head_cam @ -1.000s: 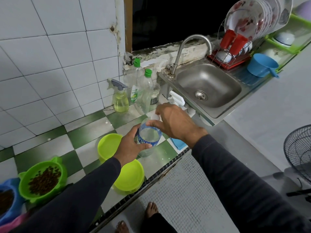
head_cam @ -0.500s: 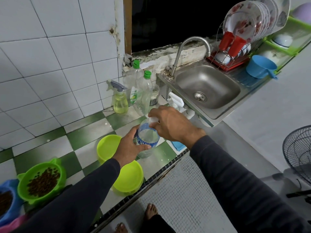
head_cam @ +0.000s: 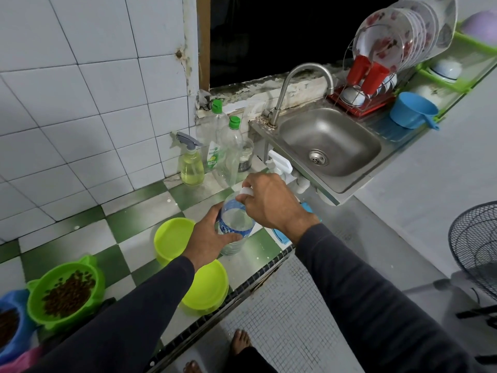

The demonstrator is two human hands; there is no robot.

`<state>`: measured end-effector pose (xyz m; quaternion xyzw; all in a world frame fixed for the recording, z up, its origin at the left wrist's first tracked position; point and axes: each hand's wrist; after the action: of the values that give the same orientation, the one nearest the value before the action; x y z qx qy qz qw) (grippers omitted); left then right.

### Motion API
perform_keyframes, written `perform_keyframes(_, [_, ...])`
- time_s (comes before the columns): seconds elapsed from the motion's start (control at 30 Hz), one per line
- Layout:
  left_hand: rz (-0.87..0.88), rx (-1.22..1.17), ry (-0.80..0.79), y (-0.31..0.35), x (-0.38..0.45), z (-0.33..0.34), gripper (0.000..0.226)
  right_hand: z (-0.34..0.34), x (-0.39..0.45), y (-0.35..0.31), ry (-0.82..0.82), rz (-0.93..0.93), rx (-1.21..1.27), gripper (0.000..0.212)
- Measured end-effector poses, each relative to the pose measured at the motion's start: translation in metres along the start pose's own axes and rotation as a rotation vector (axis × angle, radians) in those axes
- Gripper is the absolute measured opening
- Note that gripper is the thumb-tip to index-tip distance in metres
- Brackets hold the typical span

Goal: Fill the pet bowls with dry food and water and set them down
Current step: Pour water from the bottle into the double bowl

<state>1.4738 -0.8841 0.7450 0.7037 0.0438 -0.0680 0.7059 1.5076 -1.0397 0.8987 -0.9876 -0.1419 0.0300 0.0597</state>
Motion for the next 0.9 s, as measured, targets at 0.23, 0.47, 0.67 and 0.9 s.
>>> perform_keyframes(0.23, [0.032,0.152,0.012,0.016,-0.011,-0.004,0.068,0.007,-0.010,-0.002,0.042,-0.013,-0.049,0.039])
perform_keyframes(0.47, [0.154,0.544,0.018,0.044,-0.038,-0.040,0.067,0.004,-0.023,-0.009,0.023,-0.056,-0.116,0.047])
perform_keyframes(0.67, [0.208,0.867,0.085,0.068,-0.072,-0.076,0.057,0.010,-0.028,-0.028,0.047,-0.119,-0.265,0.056])
perform_keyframes(0.9, [0.152,1.008,0.195,0.087,-0.121,-0.110,0.063,0.021,-0.041,-0.054,0.048,-0.267,-0.344,0.061])
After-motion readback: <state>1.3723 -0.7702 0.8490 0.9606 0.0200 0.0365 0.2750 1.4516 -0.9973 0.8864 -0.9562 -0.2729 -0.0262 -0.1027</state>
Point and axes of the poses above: each hand's wrist, its own x-axis towards the middle knuckle, its own z-axis out of the palm, y = z × x, and after that the axes turned 13 degrees about -x, right-handed
